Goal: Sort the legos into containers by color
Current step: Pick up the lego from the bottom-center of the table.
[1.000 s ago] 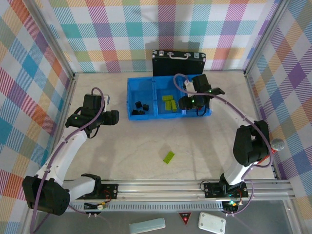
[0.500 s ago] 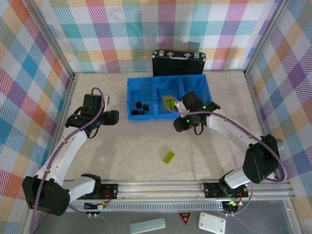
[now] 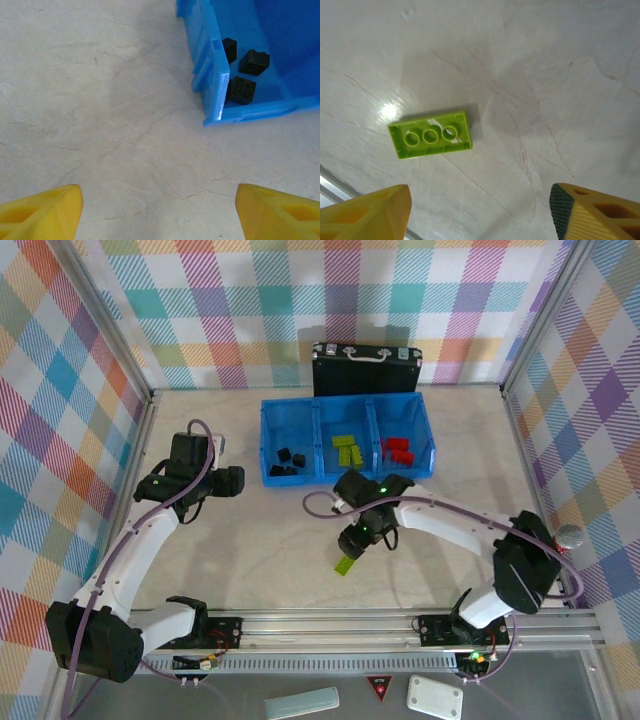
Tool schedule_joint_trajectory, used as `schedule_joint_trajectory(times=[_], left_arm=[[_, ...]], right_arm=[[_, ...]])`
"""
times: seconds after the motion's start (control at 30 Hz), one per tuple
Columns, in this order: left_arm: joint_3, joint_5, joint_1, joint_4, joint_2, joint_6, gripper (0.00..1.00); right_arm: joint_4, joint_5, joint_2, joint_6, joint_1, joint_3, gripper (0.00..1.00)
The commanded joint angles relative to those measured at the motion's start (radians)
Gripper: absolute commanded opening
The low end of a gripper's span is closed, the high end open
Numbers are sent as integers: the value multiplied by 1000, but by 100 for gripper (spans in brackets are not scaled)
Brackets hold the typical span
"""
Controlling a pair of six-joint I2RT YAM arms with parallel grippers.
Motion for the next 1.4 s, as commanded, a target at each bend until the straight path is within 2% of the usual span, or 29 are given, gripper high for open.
schedule_joint_trajectory(times=[0.0, 0.07, 0.23, 0.8, 1.37], left_arm=[[14, 4, 16, 7, -20, -6, 80], [14, 3, 17, 7, -17, -6, 80], [15, 3, 17, 7, -11, -7, 80], [14, -7, 17, 5, 4, -6, 80], [15, -7, 17, 3, 8, -5, 80]], right_arm=[[-86, 45, 62, -21, 39, 52, 80], [-97, 45, 99, -23, 59, 71, 91], [-117, 48, 184, -43, 95, 117, 100], [-111, 33, 357, -87, 138, 185, 99], [-124, 47, 421, 3, 174, 211, 99]])
